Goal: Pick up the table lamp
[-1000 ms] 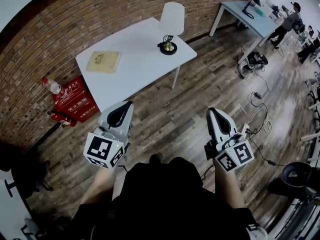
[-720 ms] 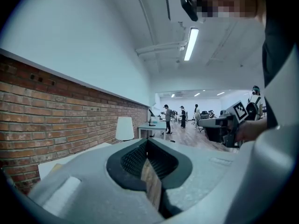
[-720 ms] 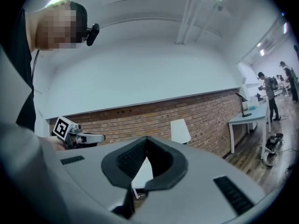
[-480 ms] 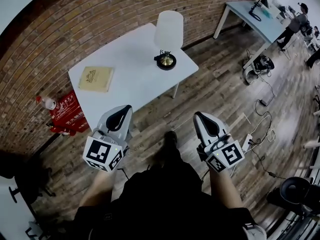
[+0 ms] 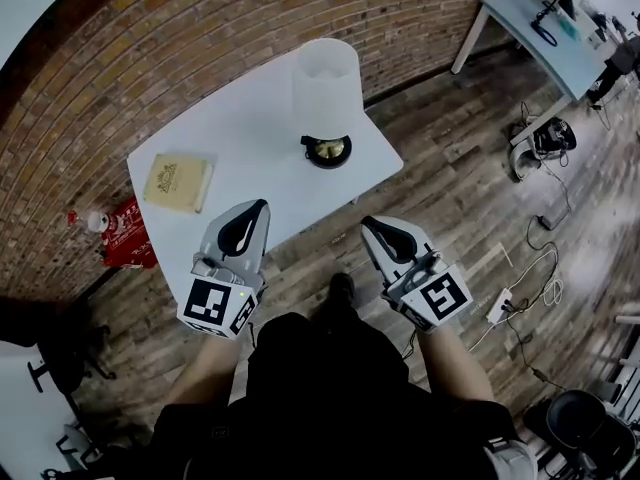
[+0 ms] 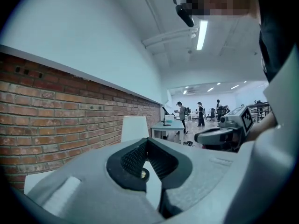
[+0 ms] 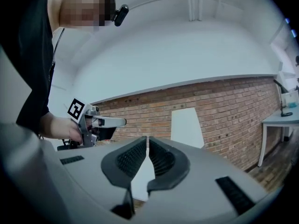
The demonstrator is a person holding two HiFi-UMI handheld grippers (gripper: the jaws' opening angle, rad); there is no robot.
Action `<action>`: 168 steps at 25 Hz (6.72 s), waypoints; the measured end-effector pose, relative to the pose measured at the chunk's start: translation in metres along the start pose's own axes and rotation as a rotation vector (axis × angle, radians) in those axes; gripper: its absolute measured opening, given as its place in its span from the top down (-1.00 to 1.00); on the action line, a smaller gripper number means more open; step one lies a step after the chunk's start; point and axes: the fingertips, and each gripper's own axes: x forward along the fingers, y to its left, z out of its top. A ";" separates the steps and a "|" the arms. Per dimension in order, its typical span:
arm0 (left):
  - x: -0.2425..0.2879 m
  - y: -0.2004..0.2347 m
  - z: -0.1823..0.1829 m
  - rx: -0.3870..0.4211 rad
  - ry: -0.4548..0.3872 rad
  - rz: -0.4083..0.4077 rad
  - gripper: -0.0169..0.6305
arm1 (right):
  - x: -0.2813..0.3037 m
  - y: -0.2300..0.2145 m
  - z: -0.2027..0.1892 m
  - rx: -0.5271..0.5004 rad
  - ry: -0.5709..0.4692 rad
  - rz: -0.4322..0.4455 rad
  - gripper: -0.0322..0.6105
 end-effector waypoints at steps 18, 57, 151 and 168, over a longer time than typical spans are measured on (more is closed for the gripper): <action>0.100 0.062 -0.090 -0.033 0.002 0.013 0.92 | 0.117 -0.073 -0.078 -0.031 0.047 -0.019 0.85; 0.220 0.134 -0.196 -0.061 -0.051 0.043 0.92 | 0.246 -0.200 -0.178 -0.062 -0.063 -0.376 0.11; 0.001 0.046 0.062 0.054 -0.102 0.081 0.92 | 0.119 0.002 0.071 -0.107 0.150 -0.096 0.70; -0.010 0.052 0.050 0.020 -0.092 0.103 0.92 | 0.112 0.010 0.058 -0.081 0.166 -0.083 0.72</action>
